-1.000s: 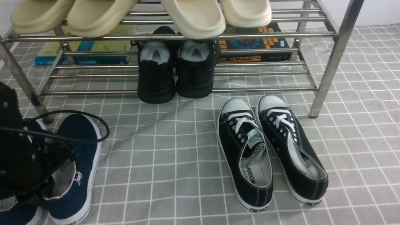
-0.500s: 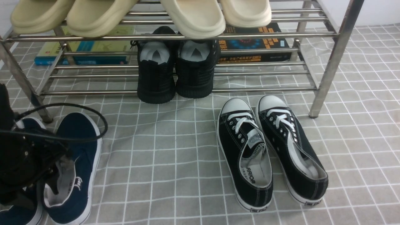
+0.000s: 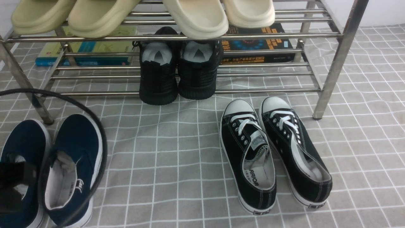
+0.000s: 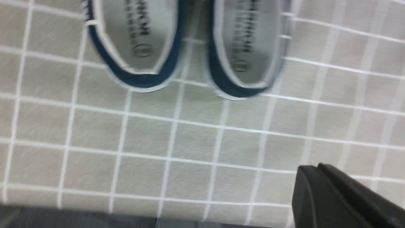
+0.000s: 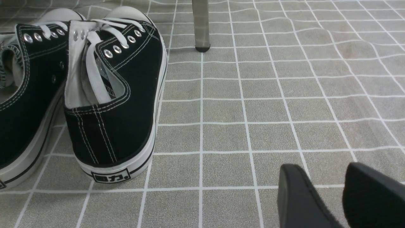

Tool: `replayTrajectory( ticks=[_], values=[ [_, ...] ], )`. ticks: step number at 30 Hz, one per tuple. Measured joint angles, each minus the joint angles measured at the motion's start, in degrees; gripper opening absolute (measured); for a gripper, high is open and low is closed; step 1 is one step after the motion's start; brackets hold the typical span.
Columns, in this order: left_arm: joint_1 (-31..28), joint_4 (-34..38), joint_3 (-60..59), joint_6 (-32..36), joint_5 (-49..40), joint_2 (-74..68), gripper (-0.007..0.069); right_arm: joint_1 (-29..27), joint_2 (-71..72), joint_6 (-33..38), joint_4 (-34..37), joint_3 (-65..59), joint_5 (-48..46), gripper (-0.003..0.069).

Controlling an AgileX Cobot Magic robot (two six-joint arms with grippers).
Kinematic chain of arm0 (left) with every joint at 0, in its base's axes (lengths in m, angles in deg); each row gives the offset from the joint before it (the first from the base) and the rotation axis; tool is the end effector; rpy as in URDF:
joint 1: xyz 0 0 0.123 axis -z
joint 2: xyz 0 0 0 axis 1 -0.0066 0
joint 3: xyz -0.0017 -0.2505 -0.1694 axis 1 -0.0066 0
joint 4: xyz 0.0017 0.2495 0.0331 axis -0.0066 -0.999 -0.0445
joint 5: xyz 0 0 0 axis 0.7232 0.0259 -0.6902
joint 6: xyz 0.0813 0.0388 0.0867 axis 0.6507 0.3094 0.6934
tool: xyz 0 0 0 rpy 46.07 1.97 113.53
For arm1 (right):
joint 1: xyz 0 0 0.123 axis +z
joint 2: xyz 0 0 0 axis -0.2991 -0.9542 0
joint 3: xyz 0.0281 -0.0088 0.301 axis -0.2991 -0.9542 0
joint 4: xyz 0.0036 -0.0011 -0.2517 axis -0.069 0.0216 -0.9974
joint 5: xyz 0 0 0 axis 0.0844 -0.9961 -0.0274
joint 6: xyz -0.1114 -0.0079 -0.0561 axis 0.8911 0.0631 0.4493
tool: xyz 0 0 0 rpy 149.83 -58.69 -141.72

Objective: Take the shoes off the shelf with your hand from the grey coffee tablecloth.

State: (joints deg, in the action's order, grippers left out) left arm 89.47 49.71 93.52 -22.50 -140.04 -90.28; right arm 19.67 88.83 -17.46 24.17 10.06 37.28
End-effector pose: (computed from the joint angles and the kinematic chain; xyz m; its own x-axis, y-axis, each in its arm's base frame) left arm 0.1330 -0.0119 0.3093 -0.8930 -0.1853 -0.4102 -0.1261 0.9778 -0.1671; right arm 0.0669 0.0042 0.1637 -0.3020 0.0571 -0.9516 -0.0306 0.9971 0.0695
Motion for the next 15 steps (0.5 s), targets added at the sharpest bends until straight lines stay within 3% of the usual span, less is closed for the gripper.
replayTrajectory(
  ticks=[6,10,15],
  values=[
    [0.00,9.27,-0.05,5.70,-0.33,21.50,0.0001,0.00,0.00,0.00,0.00,0.00,0.00,0.0239],
    [0.00,10.48,-0.05,6.08,4.68,32.71,0.0001,0.00,0.00,0.00,0.00,0.00,0.00,0.0239],
    [0.00,10.66,-0.05,6.22,9.24,36.64,0.0003,0.00,0.00,0.00,0.00,0.00,0.00,0.0239]
  ],
)
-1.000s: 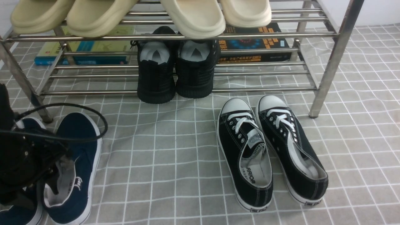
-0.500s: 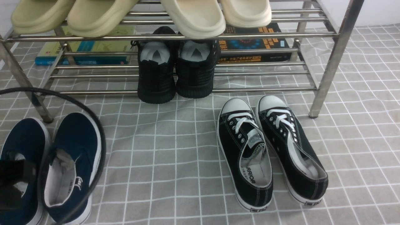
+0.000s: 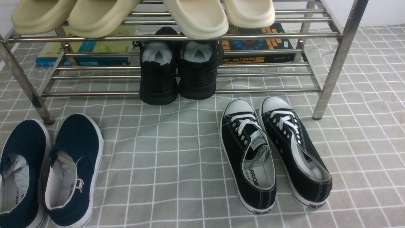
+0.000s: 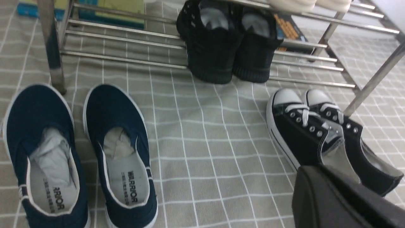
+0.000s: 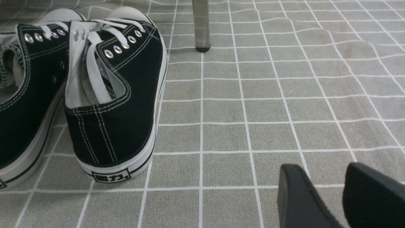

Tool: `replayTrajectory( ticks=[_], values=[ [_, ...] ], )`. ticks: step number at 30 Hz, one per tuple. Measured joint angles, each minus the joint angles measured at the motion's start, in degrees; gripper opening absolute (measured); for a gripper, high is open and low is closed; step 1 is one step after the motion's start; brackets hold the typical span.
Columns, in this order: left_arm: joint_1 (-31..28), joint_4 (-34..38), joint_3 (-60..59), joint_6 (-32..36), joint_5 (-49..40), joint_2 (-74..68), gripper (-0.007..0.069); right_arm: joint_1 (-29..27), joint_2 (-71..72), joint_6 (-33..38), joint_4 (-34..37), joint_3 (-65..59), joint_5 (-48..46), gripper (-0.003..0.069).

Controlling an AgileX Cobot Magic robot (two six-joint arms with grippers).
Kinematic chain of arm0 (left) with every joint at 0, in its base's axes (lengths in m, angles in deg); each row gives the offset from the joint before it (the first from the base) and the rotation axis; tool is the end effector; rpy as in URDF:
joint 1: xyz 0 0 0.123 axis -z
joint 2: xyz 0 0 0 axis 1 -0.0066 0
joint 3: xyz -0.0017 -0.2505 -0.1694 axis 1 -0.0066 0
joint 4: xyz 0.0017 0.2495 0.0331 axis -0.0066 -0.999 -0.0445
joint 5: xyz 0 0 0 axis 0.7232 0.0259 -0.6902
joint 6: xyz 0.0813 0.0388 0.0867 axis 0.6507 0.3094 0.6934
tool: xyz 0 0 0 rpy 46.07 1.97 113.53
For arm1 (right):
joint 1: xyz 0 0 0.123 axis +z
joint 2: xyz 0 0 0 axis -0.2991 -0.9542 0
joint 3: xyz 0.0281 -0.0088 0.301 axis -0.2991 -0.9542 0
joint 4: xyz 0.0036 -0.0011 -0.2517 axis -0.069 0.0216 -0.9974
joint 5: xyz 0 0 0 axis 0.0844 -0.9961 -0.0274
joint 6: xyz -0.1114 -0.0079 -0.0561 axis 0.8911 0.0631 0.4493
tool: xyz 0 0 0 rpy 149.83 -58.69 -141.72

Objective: Take the shoes off the shelf with your hand from the grey coffee tablecloth.

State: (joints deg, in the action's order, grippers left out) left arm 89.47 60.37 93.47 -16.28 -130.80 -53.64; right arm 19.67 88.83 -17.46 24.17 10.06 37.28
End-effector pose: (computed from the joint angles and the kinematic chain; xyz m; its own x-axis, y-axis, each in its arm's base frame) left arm 0.0010 -0.0313 0.3730 -0.3390 -0.1790 -0.9236 0.1773 0.9520 -0.2496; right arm 0.0669 0.0042 0.1637 -0.3020 0.0571 -0.9516 -0.0306 0.9971 0.0695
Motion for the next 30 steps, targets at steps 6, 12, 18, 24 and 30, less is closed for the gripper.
replayTrajectory(
  ticks=[6,12,18,24,30],
  values=[
    [0.00,-0.55,0.00,0.00,2.03,0.00,0.0003,0.00,0.00,0.00,0.00,0.00,0.00,0.0239],
    [0.00,-5.52,0.00,0.00,2.03,0.00,0.0006,0.00,0.00,0.00,0.00,0.00,0.00,0.0239],
    [0.00,-8.56,0.00,0.00,2.03,0.00,0.0009,0.00,0.00,0.00,0.00,0.00,0.00,0.0239],
    [0.00,-10.30,-5.33,0.00,7.03,0.00,0.0015,0.00,0.00,0.00,0.00,0.00,0.00,0.0239],
    [0.00,-14.09,-22.56,0.00,22.23,0.94,0.0022,0.00,0.00,0.00,0.00,0.00,0.00,0.0239]
  ],
)
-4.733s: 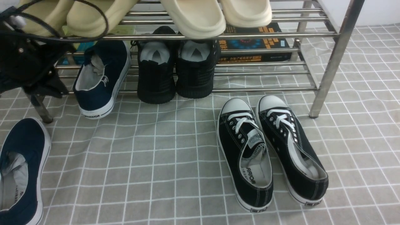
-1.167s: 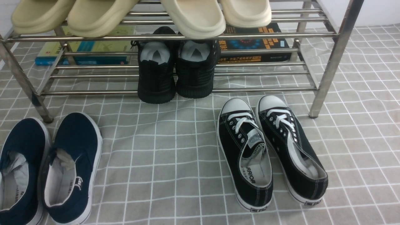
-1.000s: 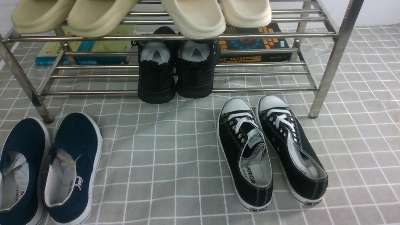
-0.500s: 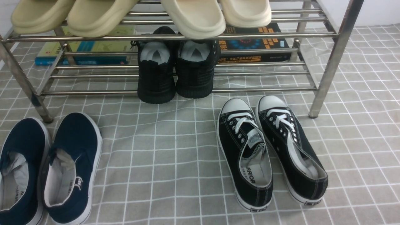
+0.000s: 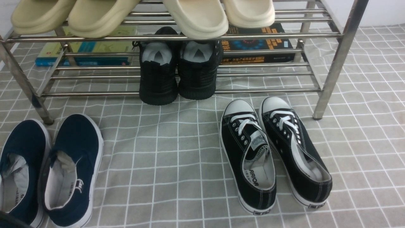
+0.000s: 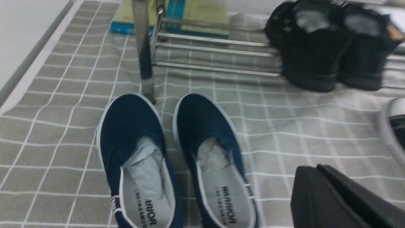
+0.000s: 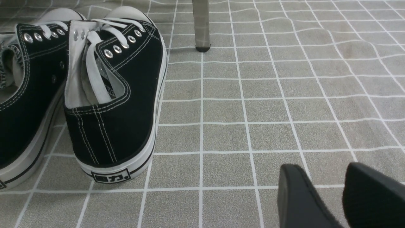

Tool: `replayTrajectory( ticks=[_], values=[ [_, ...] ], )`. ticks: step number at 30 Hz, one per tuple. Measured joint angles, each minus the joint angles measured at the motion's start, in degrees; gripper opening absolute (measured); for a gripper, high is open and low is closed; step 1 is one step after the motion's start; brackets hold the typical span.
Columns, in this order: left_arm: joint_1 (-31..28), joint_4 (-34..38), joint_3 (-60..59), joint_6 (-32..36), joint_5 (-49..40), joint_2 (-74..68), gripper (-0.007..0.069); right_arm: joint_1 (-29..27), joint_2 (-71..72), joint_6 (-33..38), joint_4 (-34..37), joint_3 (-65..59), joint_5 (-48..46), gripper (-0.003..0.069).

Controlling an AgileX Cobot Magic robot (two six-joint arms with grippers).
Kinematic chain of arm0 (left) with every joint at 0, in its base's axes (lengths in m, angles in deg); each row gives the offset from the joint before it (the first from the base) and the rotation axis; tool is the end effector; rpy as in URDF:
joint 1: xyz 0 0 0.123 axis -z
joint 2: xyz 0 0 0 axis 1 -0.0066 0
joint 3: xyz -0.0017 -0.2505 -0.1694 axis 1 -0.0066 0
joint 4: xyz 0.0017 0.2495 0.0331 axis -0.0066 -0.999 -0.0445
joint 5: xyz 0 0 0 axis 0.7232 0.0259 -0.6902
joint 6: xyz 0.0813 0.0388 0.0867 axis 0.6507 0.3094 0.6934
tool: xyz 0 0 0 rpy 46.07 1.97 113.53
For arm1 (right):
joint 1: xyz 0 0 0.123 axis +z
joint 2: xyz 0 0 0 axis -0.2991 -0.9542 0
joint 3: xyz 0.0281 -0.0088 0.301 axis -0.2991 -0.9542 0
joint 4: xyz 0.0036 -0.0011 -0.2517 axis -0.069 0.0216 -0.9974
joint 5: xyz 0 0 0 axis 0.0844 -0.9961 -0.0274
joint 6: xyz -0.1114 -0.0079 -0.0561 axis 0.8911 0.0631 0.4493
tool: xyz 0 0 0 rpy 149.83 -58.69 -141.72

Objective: Take the shoes off the shelf with your hand from the grey coffee tablecloth.

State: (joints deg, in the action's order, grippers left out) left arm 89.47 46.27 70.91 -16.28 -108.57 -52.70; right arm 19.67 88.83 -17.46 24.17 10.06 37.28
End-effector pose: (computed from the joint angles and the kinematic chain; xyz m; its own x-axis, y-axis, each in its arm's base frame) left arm 0.0590 -0.0033 0.2905 -0.3085 -0.0764 -0.9481 0.0009 0.9967 -0.0806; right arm 0.0669 0.0042 0.1637 -0.3020 0.0571 -0.9516 -0.0306 0.9971 0.0695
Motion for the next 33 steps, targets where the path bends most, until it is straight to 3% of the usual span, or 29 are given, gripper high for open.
replayTrajectory(
  ticks=[6,14,22,33],
  values=[
    [0.00,-1.31,-16.25,-1.77,10.76,6.71,0.0031,0.00,0.00,0.00,0.00,0.00,0.00,0.0239],
    [0.00,-4.04,-26.95,-7.14,14.18,11.97,0.0038,0.00,0.00,0.00,0.00,0.00,0.00,0.0239],
    [4.76,-8.33,-28.27,-8.77,16.61,12.04,0.0043,0.00,0.00,0.00,0.00,0.00,0.00,0.0239],
    [3.17,-9.30,-28.27,-8.84,16.55,12.04,0.0054,0.00,0.00,0.00,0.00,0.00,0.00,0.0239]
  ],
)
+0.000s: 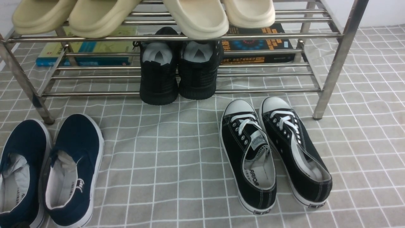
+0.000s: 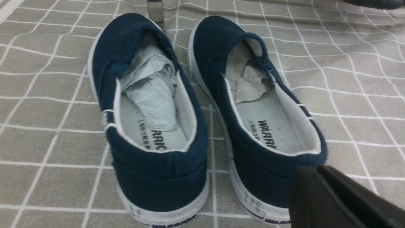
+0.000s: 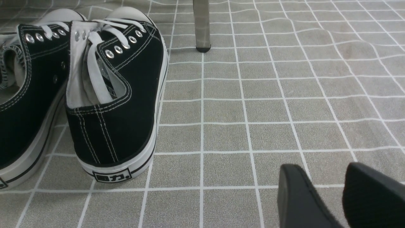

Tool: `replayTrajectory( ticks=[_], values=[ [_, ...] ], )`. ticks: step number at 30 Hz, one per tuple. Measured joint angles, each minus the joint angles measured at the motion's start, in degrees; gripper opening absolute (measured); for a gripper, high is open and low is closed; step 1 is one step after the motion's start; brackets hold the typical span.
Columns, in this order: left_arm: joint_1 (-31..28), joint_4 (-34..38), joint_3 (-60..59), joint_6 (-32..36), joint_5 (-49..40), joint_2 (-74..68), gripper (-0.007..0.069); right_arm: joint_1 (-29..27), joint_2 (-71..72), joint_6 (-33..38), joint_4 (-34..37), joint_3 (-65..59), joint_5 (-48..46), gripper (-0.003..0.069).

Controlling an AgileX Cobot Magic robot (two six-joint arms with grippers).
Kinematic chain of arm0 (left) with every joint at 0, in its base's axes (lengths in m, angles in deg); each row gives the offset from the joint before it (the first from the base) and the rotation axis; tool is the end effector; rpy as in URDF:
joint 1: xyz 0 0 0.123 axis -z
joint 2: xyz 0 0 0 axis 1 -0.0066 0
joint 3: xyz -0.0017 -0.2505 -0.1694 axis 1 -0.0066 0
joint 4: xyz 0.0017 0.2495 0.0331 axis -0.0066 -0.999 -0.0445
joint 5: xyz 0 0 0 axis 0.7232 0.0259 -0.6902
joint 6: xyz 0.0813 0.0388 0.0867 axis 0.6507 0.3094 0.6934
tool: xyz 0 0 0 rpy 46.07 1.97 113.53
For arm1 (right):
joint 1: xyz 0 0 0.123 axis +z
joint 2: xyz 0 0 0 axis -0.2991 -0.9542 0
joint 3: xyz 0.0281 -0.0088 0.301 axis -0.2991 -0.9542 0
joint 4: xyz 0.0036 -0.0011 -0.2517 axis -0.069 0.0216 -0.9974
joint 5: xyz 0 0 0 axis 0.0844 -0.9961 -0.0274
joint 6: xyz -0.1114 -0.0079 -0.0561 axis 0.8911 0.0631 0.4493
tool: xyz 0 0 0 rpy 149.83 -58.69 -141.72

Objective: Take the shoes off the shelf with your hand from the grey coffee tablecloth.

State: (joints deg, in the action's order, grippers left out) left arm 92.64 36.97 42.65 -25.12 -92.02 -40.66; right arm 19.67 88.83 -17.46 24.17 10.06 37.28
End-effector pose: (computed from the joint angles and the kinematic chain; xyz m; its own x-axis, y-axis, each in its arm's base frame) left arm 0.0671 0.0020 0.1618 -0.2997 -0.0702 -0.9515 -0.0152 0.9975 -0.0688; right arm 0.0669 0.0042 0.1637 -0.3020 0.0571 -0.9516 -0.0306 0.9971 0.0695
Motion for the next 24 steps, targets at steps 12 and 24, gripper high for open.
replayTrajectory(
  ticks=[12,24],
  values=[
    [-1.76,-0.06,0.00,-0.11,0.00,0.00,0.0066,0.00,0.00,0.00,0.00,0.00,0.00,0.0239],
    [-1.76,-0.11,0.00,-0.16,0.00,0.00,0.0077,0.00,0.00,0.00,0.00,0.00,0.00,0.0239]
  ],
)
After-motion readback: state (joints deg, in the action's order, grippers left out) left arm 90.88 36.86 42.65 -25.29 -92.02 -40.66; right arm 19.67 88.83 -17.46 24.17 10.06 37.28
